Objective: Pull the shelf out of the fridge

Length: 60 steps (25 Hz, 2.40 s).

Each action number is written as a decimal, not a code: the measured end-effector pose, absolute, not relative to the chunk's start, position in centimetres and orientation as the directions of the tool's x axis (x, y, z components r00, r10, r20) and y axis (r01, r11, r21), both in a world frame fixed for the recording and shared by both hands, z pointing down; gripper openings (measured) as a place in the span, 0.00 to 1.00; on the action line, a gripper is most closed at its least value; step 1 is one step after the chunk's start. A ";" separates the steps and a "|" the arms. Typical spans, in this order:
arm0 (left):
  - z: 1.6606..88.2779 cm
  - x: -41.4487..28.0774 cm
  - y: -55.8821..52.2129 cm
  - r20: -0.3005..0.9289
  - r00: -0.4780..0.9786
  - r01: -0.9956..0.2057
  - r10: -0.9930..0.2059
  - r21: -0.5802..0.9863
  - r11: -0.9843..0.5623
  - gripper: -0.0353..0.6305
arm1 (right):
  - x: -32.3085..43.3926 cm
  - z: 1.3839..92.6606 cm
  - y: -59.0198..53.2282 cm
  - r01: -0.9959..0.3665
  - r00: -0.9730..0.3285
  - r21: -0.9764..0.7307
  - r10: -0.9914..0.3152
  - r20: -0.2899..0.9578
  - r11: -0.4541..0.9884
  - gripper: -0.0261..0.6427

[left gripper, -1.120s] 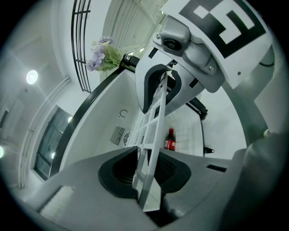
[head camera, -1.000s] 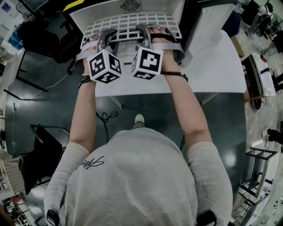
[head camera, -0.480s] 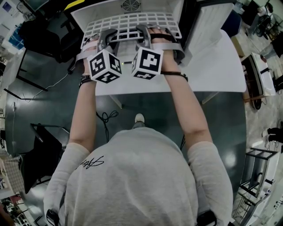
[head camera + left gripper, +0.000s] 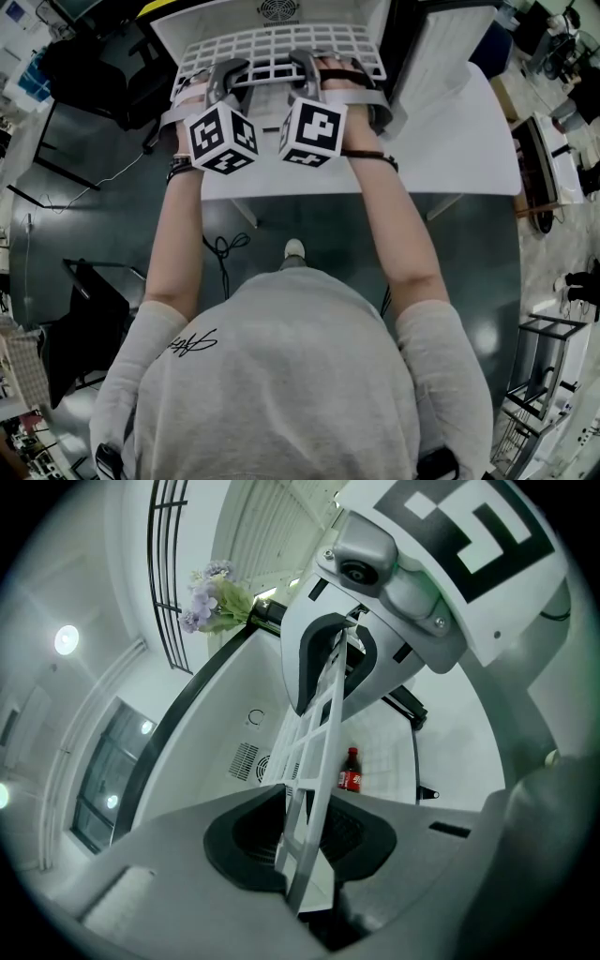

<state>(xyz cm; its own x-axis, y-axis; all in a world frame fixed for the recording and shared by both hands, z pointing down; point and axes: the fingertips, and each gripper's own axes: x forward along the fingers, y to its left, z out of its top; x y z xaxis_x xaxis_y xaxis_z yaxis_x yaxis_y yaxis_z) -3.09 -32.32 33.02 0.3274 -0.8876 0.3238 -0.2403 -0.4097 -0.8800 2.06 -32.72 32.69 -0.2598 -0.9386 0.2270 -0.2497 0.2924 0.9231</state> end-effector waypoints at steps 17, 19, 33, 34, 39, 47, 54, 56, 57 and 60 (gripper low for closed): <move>32.8 -3.1 -31.5 0.316 0.323 -0.241 -0.892 -0.884 -0.400 0.15 | 2.2 32.5 -31.9 -0.253 -0.255 0.924 -0.941 0.224 0.288 0.13; 32.8 -3.1 -31.4 0.315 0.324 -0.239 -0.892 -0.885 -0.400 0.15 | 2.2 32.5 -31.8 -0.253 -0.255 0.923 -0.941 0.225 0.289 0.13; 32.6 -3.1 -30.6 0.305 0.326 -0.241 -0.895 -0.888 -0.391 0.15 | 2.1 32.4 -31.1 -0.254 -0.260 0.922 -0.939 0.227 0.293 0.13; 32.6 -3.1 -30.5 0.305 0.326 -0.241 -0.895 -0.889 -0.391 0.15 | 2.1 32.4 -31.0 -0.255 -0.260 0.922 -0.939 0.226 0.293 0.13; 32.6 -3.1 -30.2 0.300 0.329 -0.240 -0.895 -0.890 -0.387 0.15 | 1.9 32.8 -30.7 -0.257 -0.267 0.916 -0.933 0.240 0.309 0.13; 32.4 -3.1 -29.7 0.294 0.325 -0.240 -0.899 -0.894 -0.379 0.15 | 2.1 32.2 -30.2 -0.254 -0.264 0.923 -0.938 0.222 0.290 0.13; 32.4 -2.8 -29.0 0.278 0.324 -0.235 -0.904 -0.902 -0.362 0.15 | 2.2 32.5 -29.7 -0.254 -0.279 0.919 -0.932 0.229 0.302 0.13; 32.3 -2.9 -28.8 0.276 0.326 -0.233 -0.904 -0.904 -0.360 0.14 | 2.2 32.3 -29.5 -0.247 -0.279 0.922 -0.933 0.227 0.298 0.13; 32.3 -2.8 -28.6 0.277 0.329 -0.235 -0.903 -0.902 -0.362 0.14 | 2.2 32.3 -29.4 -0.238 -0.278 0.924 -0.933 0.229 0.298 0.13; 32.5 -2.9 -28.4 0.269 0.338 -0.250 -0.902 -0.898 -0.361 0.14 | 2.1 32.5 -29.1 -0.208 -0.278 0.936 -0.934 0.223 0.285 0.13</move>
